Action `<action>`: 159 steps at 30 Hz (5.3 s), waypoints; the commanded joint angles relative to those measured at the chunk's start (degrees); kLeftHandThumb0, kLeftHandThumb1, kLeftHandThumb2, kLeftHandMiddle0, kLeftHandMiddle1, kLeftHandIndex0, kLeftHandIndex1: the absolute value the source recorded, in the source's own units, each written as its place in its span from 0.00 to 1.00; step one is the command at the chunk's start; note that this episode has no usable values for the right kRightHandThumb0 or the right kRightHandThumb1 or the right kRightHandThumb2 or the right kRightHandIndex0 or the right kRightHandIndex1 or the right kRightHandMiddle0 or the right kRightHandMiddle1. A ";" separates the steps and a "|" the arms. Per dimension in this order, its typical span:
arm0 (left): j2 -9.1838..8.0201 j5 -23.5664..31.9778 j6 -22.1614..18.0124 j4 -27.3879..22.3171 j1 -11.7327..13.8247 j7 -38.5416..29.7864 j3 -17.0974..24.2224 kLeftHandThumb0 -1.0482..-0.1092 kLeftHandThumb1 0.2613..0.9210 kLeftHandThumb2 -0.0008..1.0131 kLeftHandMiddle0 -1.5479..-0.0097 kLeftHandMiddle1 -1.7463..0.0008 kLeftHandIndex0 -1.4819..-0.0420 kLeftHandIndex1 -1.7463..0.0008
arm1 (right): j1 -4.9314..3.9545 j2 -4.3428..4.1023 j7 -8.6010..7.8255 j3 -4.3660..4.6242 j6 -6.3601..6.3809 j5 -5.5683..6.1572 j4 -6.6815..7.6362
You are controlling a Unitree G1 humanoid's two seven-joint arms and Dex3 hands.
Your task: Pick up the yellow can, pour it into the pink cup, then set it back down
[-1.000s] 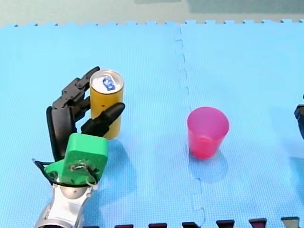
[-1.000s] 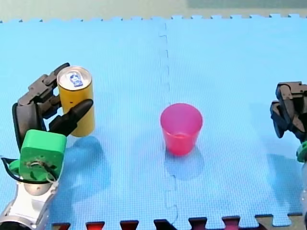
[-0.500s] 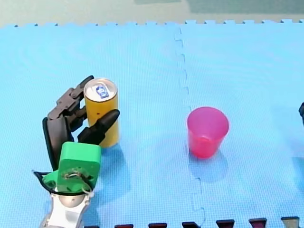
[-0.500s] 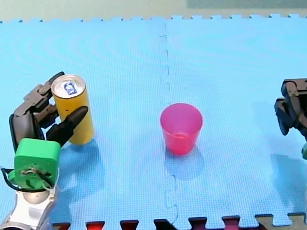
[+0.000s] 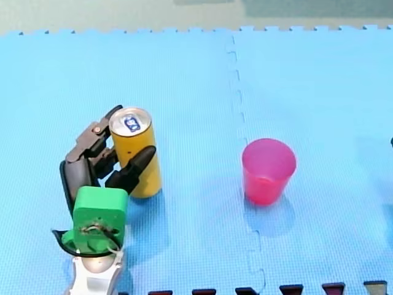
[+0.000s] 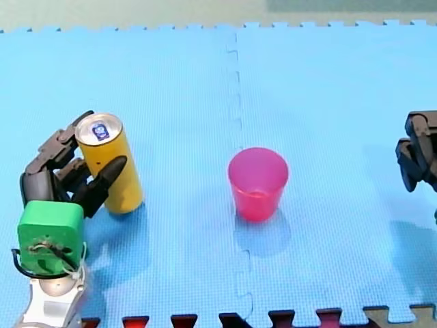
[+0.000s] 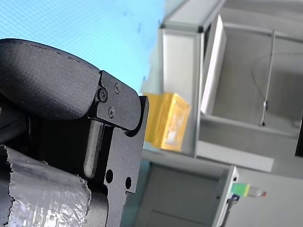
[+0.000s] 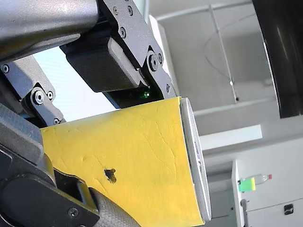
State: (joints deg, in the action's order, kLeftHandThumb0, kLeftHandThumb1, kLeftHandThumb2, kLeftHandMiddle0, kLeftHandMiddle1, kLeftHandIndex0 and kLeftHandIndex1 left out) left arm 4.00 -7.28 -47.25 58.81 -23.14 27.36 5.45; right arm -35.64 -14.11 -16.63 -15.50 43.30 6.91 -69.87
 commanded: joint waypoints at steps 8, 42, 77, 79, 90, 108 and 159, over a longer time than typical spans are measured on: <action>0.63 1.90 -3.96 4.40 -2.21 -2.32 1.19 0.74 0.87 0.00 0.17 1.00 0.23 1.00 | -0.26 -0.73 0.13 -0.06 0.41 -0.31 -0.04; 2.49 -3.01 -5.05 7.55 -1.68 2.96 -2.05 0.74 0.88 0.00 0.17 1.00 0.23 1.00 | -0.01 -0.69 0.49 0.05 1.17 -0.48 0.29; 4.52 1.07 -8.46 11.11 -2.00 -4.10 0.17 0.80 0.86 0.00 0.36 1.00 0.39 1.00 | 0.25 -1.08 0.23 -0.13 1.65 -0.41 0.39; 4.30 -0.25 -8.77 11.45 -2.10 -2.45 -0.30 0.75 0.81 0.00 0.45 1.00 0.42 1.00 | 0.25 -1.11 0.19 -0.13 1.64 -0.39 0.40; 2.29 -11.78 -7.56 12.51 -2.91 13.82 -5.96 0.51 0.72 0.00 0.57 1.00 0.62 1.00 | 0.18 -1.20 0.13 -0.12 1.56 -0.39 0.31; -0.19 -16.43 -3.61 12.64 -3.59 18.49 -12.04 0.13 0.69 0.00 0.75 1.00 0.79 1.00 | 0.08 -1.27 0.38 0.00 1.57 -0.54 0.43; -4.86 -6.09 -7.43 5.67 1.68 0.49 -5.70 0.00 0.94 0.01 0.87 1.00 0.92 1.00 | -0.75 -2.01 1.93 0.57 0.63 -1.37 0.05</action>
State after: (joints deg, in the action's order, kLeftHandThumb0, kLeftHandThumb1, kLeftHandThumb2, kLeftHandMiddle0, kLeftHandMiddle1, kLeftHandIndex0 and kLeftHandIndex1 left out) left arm -0.39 -13.05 -54.74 64.97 -21.75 27.58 -0.20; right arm -36.16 -15.75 -14.89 -14.88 44.16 5.54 -69.70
